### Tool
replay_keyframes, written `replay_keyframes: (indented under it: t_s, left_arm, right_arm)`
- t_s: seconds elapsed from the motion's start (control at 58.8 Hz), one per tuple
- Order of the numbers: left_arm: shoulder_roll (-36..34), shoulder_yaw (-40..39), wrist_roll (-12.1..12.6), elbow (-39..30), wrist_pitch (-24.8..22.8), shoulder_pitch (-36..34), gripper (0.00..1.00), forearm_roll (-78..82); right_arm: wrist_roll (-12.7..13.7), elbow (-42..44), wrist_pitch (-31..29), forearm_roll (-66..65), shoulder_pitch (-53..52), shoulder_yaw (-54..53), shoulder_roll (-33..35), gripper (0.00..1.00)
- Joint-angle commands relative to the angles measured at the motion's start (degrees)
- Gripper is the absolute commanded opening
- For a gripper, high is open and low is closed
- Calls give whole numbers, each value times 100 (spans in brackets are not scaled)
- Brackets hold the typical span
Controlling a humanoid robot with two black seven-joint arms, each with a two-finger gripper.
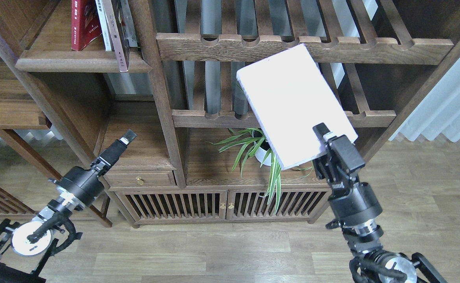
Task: Organize books on shelf
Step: 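Lower the white book and bring the left gripper to its edge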
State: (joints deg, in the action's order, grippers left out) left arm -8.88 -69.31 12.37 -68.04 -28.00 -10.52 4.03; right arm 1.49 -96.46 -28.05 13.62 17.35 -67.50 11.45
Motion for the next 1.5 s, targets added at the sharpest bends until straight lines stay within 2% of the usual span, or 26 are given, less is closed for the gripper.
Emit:
replay_keyframes:
  t_s: [0.0,0.306,0.493,0.714,1.088,1.479]
  left_arm:
    - [26,417,-6,2,0,15,69,-447]
    - [422,998,-24,-51,0,23,69,-895]
    - [475,1306,-33,-174,0,14,69,-957]
    - [484,1183,-68,-262,0,-3,69,-1142]
    - [-61,1147,-68,-306,0,313,69,-1212]
    - [-114,1103,-77,-772,0,384,65,-1238]
  right_arm:
    - [0,4,5,-157,181,378,-11,5]
    - [9,39,5,-500,234,1064,-178,5]
    - [9,250,5,-509,164,1108,-319,5]
    - [-17,593,5,-457,-47,1020,-345,6]
    - [-35,822,5,-246,-460,879,-345,6]
    - [-26,1393,5,-114,-882,747,-433,6]
